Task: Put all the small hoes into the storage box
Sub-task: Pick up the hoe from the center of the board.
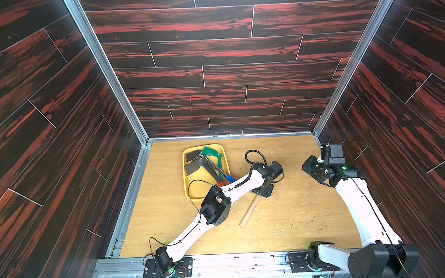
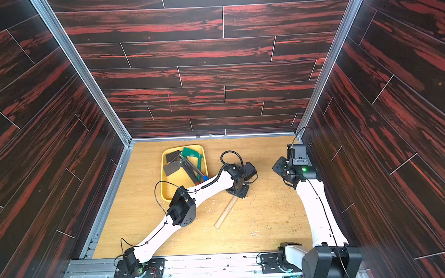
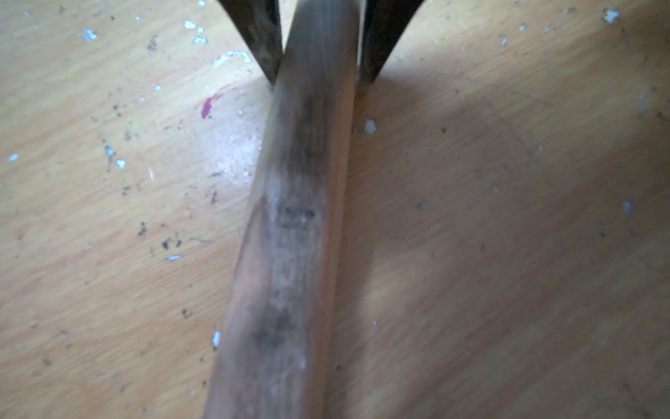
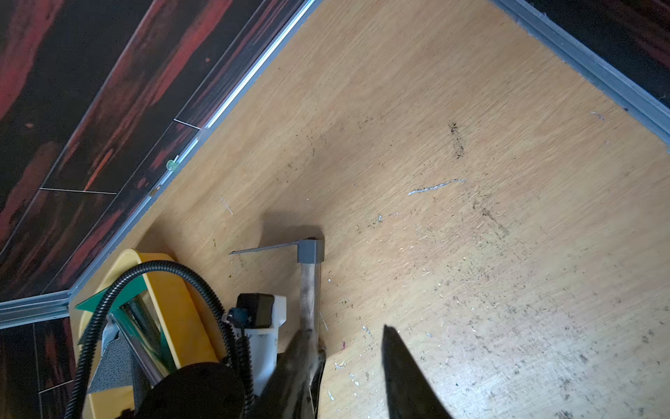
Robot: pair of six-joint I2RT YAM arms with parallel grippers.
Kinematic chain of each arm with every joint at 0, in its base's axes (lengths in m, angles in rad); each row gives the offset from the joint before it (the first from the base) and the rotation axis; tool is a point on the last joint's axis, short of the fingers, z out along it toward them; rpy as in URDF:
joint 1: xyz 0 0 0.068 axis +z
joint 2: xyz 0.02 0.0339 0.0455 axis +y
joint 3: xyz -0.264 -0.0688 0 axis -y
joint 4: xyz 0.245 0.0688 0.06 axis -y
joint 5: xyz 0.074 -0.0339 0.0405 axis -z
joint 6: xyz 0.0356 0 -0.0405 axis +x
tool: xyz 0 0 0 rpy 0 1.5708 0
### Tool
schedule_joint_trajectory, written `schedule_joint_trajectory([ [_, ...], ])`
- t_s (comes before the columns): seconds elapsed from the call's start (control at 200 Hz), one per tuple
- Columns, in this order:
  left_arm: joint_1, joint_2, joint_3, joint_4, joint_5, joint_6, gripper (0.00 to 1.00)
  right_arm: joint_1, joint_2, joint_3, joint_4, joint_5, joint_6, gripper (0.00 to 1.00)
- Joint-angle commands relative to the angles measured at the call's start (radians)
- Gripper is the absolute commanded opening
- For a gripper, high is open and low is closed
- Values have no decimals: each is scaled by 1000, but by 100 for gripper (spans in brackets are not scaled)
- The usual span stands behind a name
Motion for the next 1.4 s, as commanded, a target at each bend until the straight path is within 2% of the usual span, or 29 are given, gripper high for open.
schedule_joint_trajectory([
  [0.0, -4, -27, 27, -27, -7, 3, 34, -5, -16, -10, 4, -11, -4, 37],
  [0.055, -3, -29, 27, -27, -6, 4, 33, -5, -16, -10, 4, -11, -5, 37],
  [0.105, -4, -35, 27, -27, -8, 1, 27, -5, -16, -10, 4, -9, -5, 37],
  [0.251, -3, -48, 26, -25, -12, 4, 20, -6, -16, -13, 6, -12, -6, 37],
  [1.393, -3, -177, 152, -82, -75, 9, 19, -6, -11, 7, 1, -4, -8, 37],
])
